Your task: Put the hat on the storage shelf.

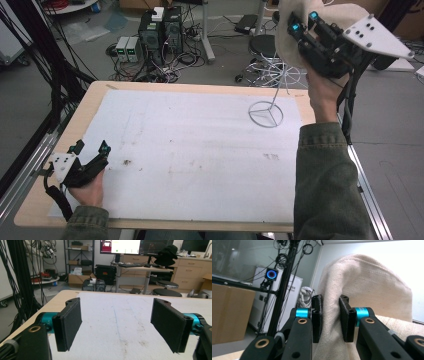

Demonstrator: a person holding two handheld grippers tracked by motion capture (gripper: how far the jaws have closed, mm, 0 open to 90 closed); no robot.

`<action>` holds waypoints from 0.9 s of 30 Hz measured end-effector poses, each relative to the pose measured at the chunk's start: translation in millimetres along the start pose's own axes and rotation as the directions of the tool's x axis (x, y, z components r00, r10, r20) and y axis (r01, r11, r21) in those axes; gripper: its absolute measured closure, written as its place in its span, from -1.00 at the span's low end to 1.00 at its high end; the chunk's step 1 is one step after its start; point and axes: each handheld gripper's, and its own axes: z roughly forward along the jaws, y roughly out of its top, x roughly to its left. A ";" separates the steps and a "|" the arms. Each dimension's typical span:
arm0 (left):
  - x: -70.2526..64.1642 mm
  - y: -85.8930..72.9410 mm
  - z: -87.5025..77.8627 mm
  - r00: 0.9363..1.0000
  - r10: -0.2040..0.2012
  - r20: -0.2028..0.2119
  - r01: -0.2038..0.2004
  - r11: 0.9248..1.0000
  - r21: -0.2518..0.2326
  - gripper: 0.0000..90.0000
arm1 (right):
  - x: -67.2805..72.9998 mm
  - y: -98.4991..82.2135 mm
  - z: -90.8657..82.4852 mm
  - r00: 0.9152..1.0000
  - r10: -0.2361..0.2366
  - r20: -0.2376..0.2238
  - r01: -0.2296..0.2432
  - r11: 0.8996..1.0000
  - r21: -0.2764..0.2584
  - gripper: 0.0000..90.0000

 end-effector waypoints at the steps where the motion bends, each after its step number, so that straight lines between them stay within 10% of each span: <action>1: 0.0 -0.1 0.1 1.000 -0.001 -0.001 0.001 1.000 0.000 -0.45 | 7.2 -4.8 -2.1 1.000 -0.010 -0.012 0.010 1.000 0.012 0.67; 12: -1.4 -0.1 0.5 1.000 -0.006 -0.001 0.006 1.000 -0.006 -0.46 | 35.9 -32.8 -11.4 1.000 -0.011 -0.023 0.013 0.997 0.078 0.63; 27: -4.1 -0.2 1.7 1.000 -0.003 0.006 0.003 1.000 -0.004 -0.46 | 31.8 -70.9 -18.2 0.986 0.162 -0.039 -0.153 0.973 0.173 0.61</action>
